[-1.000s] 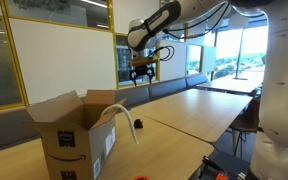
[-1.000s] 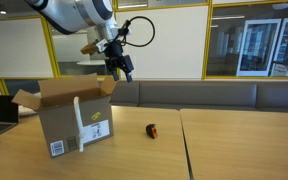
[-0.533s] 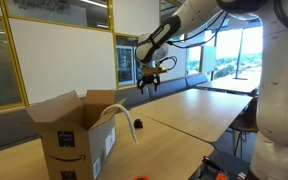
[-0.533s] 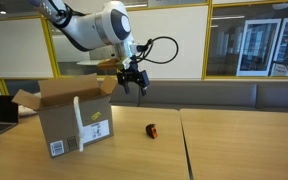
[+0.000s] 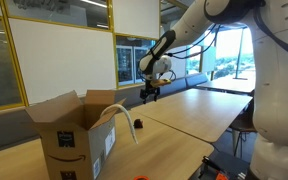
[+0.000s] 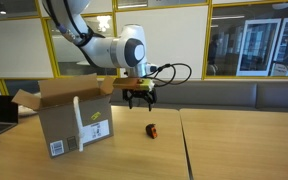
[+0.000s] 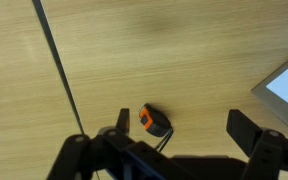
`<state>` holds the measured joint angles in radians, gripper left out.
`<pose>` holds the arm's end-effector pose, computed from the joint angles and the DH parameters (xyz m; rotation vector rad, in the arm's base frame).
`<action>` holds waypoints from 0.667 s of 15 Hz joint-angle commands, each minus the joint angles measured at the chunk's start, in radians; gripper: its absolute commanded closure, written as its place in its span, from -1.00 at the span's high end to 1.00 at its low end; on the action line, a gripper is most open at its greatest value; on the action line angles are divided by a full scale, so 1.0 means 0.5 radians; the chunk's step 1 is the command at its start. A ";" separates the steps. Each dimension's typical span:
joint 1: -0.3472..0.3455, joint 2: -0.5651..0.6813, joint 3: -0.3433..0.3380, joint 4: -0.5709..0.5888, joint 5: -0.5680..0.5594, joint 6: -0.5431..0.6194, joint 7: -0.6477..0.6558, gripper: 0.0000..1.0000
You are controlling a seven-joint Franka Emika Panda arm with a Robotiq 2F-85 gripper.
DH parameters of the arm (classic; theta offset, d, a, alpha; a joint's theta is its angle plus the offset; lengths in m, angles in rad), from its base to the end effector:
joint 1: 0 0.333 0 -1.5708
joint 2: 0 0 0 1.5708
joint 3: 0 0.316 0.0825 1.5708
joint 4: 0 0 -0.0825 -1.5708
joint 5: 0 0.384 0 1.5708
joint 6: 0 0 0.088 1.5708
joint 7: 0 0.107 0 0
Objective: Put all the objects on the table into the box.
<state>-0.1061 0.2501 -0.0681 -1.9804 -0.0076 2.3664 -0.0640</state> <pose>0.6048 -0.1048 0.3548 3.0924 -0.1577 0.2059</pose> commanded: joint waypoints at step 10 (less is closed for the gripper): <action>-0.131 0.677 0.148 0.738 0.085 -0.442 -0.834 1.00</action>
<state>-0.1562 0.5035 -0.0148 -1.7427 0.0576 2.2259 -0.4184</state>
